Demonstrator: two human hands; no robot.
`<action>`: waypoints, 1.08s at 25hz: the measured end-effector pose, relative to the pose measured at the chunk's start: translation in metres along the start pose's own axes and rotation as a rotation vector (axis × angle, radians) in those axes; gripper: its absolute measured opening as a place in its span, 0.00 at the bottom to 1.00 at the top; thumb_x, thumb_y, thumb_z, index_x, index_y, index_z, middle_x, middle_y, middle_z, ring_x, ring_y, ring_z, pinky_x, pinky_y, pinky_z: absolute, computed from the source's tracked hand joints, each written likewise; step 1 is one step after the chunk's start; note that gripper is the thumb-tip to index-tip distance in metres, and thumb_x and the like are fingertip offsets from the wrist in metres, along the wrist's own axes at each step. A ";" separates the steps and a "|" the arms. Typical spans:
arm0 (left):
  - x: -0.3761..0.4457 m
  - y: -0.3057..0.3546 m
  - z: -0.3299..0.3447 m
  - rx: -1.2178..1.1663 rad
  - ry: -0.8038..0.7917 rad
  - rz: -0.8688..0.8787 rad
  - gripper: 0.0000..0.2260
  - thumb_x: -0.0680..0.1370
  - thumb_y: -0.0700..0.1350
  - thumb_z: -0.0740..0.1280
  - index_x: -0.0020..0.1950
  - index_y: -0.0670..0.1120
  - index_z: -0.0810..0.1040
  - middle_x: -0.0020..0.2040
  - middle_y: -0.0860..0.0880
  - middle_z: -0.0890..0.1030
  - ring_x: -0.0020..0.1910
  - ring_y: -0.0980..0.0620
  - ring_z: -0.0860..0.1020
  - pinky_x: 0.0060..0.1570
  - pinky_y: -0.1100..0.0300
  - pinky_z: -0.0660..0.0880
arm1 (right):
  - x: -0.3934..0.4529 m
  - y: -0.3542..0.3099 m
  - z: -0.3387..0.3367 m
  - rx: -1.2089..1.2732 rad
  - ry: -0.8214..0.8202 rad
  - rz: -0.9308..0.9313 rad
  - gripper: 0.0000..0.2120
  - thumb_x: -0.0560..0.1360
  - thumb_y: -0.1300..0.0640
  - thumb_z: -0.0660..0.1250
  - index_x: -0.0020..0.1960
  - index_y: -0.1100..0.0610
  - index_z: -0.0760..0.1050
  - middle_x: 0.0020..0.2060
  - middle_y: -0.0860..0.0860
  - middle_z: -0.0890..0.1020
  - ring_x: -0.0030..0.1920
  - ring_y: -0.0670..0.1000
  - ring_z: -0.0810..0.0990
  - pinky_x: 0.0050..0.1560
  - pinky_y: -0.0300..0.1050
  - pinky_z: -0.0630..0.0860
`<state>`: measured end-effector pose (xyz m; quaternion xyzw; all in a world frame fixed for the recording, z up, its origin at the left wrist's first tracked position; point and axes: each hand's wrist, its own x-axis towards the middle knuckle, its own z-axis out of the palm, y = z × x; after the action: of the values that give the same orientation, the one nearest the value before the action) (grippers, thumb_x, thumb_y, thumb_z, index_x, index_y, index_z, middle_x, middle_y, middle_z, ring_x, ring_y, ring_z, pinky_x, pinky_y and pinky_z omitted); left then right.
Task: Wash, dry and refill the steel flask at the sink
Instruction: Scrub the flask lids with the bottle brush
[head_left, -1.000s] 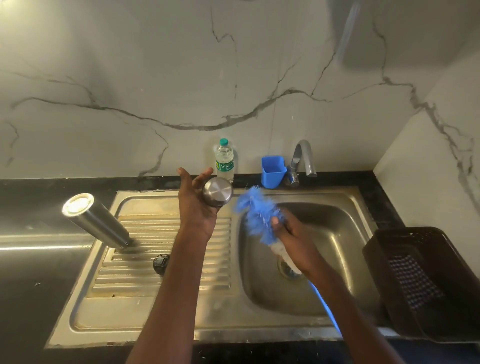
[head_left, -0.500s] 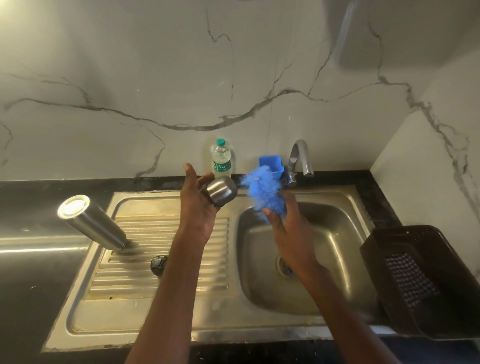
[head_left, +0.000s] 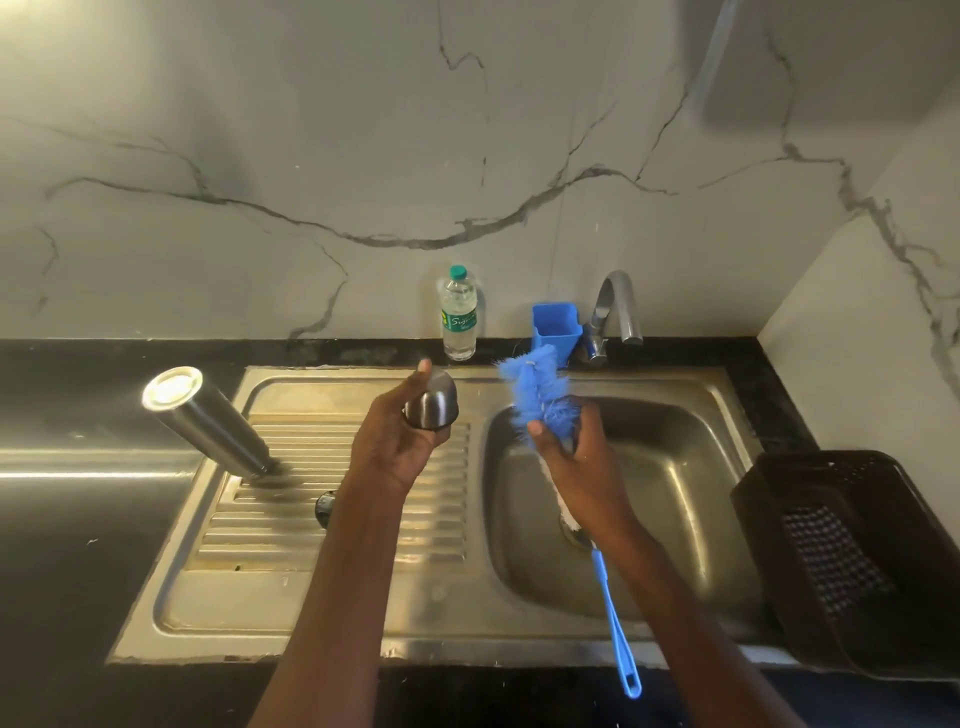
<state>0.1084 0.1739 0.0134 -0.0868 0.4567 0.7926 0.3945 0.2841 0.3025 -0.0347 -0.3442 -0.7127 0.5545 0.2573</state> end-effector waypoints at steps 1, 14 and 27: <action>-0.001 -0.002 -0.004 0.001 0.014 -0.001 0.09 0.74 0.41 0.75 0.52 0.43 0.80 0.50 0.43 0.81 0.50 0.45 0.80 0.43 0.52 0.82 | -0.001 -0.003 0.002 0.049 -0.035 0.000 0.22 0.77 0.47 0.74 0.67 0.48 0.71 0.55 0.42 0.84 0.53 0.38 0.83 0.53 0.39 0.77; 0.002 -0.007 -0.059 -0.151 0.096 -0.074 0.20 0.80 0.61 0.68 0.57 0.45 0.80 0.49 0.44 0.83 0.43 0.47 0.84 0.42 0.59 0.73 | -0.017 -0.008 0.027 0.208 -0.360 -0.012 0.21 0.75 0.54 0.77 0.65 0.49 0.76 0.57 0.45 0.86 0.58 0.47 0.85 0.59 0.43 0.80; -0.006 0.004 -0.179 0.565 0.499 0.458 0.30 0.71 0.39 0.81 0.70 0.45 0.75 0.61 0.44 0.81 0.57 0.46 0.81 0.57 0.54 0.79 | -0.030 0.003 0.087 -0.008 -0.670 0.259 0.38 0.70 0.54 0.82 0.71 0.47 0.64 0.62 0.42 0.78 0.58 0.37 0.79 0.51 0.33 0.75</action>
<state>0.0703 0.0275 -0.0827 -0.0610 0.7444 0.6582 0.0945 0.2386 0.2262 -0.0588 -0.2316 -0.7101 0.6618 -0.0645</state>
